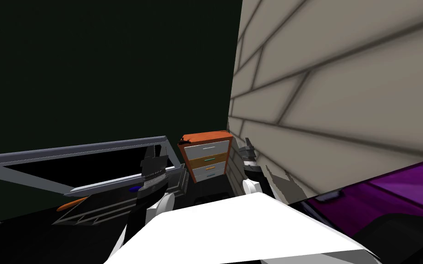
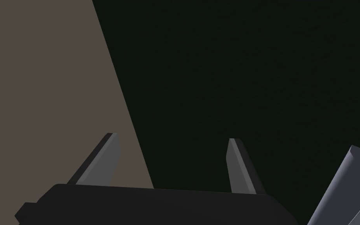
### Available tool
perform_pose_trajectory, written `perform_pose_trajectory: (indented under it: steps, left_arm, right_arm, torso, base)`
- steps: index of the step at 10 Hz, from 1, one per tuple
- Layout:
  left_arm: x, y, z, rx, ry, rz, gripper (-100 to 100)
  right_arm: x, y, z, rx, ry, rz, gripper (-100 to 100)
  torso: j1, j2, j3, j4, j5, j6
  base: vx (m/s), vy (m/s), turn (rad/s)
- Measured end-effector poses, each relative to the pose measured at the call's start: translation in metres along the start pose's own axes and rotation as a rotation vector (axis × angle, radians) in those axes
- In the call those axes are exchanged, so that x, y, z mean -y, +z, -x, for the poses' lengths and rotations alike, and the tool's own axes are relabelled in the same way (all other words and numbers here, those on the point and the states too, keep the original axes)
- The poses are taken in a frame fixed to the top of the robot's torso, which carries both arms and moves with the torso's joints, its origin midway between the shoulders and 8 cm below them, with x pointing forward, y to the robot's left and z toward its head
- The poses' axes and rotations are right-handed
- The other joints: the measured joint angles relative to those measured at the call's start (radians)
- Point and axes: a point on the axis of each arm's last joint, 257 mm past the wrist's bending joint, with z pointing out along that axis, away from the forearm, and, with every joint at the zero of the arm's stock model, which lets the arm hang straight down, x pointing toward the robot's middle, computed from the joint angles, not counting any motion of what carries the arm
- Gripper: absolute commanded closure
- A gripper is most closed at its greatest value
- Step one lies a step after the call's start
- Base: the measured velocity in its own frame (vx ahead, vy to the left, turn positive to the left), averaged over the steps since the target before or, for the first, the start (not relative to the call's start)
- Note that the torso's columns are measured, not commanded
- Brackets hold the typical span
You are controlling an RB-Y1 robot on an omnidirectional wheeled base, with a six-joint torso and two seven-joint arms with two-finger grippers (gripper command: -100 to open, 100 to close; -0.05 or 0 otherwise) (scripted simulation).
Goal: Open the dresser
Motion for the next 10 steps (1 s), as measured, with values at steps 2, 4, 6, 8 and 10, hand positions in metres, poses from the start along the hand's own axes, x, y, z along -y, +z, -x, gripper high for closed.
perform_pose_trajectory:
  steps: [2, 4, 6, 8, 10]
  left_arm:
    - [0.0, 0.0, 0.0, 0.0, 0.0, 0.0, 0]
    - [0.0001, 0.0, 0.0, 0.0, 0.0, 0.0, 0]
    - [0.0001, 0.0, 0.0, 0.0, 0.0, 0.0, 0]
    - [0.0001, 0.0001, 0.0, 0.0, 0.0, 0.0, 0]
    - [0.0002, 0.0001, 0.0, 0.0, 0.0, 0.0, 0]
  right_arm:
    - [0.0, 0.0, 0.0, 0.0, 0.0, 0.0, 0]
    - [-0.0001, 0.0, 0.0, 0.0, 0.0, 0.0, 0]
    - [-0.0001, 0.0, 0.0, 0.0, 0.0, 0.0, 0]
    - [-0.0002, 0.0, 0.0, 0.0, 0.0, 0.0, 0]
    - [-0.0002, 0.0001, 0.0, 0.0, 0.0, 0.0, -100]
  torso:
    - [0.0, 0.104, -0.209, 0.105, 0.0, 0.0]
    - [0.0, 0.248, -0.497, 0.249, 0.0, 0.0]
    - [0.0, 0.396, -0.792, 0.396, 0.0, 0.0]
    - [0.0, 0.544, -1.087, 0.544, 0.0, 0.0]
    - [0.0, 0.691, -1.382, 0.691, 0.0, 0.0]
  base:
    - [0.0, 0.0, 0.0]
    - [0.0, 0.0, 0.0]
    - [0.0, 0.0, 0.0]
    - [0.0, 0.0, 0.0]
    - [-0.002, 0.003, 0.039]
